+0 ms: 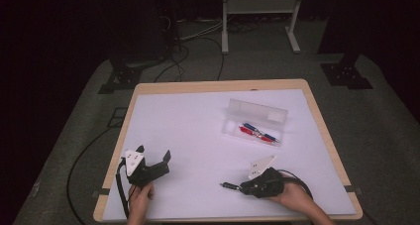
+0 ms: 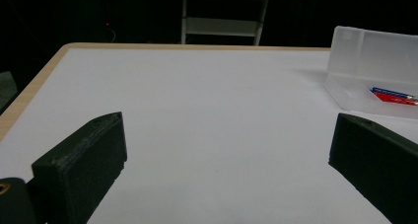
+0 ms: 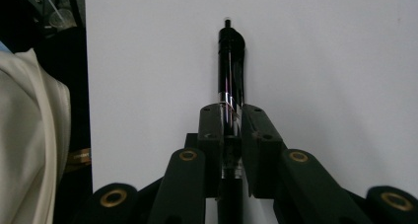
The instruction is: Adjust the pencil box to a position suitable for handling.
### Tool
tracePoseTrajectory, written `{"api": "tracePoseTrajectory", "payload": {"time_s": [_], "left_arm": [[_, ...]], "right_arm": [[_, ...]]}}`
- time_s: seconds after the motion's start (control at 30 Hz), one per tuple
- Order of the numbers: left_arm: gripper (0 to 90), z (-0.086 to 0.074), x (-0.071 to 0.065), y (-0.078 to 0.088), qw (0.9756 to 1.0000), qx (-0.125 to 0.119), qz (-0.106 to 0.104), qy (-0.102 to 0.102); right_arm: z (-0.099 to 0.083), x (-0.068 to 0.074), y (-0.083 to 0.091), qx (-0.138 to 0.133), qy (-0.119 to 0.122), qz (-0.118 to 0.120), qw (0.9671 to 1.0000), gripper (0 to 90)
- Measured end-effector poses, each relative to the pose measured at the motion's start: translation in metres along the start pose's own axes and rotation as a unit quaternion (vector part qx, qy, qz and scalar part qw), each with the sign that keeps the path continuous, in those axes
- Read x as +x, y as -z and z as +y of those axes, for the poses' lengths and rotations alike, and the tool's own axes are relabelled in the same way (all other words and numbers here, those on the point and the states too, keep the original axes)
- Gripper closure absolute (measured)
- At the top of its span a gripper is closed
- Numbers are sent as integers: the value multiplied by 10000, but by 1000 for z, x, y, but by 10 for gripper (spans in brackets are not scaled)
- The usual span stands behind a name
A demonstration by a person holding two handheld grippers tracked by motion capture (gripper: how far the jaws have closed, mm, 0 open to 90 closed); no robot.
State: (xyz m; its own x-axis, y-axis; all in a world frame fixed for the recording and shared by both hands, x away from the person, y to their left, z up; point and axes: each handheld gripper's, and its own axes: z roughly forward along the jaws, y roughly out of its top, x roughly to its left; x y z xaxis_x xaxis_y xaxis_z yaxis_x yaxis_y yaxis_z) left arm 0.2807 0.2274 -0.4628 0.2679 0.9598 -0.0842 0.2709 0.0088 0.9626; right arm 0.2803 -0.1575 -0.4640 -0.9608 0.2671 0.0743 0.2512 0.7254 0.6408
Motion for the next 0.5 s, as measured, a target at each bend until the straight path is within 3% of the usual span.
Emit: {"api": "tracePoseTrajectory", "payload": {"time_s": [0.27, 0.43, 0.5], "left_arm": [[4, 0, 0, 0, 10000, 5, 6, -3], [4, 0, 0, 0, 10000, 4, 12, -9], [3, 0, 0, 0, 10000, 7, 8, -10]], "right_arm": [[5, -8, 13, -150, -41, -132, 9998, 786], [10, -26, 31, -382, -246, -187, 9988, 786], [12, -33, 39, -417, -256, -324, 9983, 786]]}}
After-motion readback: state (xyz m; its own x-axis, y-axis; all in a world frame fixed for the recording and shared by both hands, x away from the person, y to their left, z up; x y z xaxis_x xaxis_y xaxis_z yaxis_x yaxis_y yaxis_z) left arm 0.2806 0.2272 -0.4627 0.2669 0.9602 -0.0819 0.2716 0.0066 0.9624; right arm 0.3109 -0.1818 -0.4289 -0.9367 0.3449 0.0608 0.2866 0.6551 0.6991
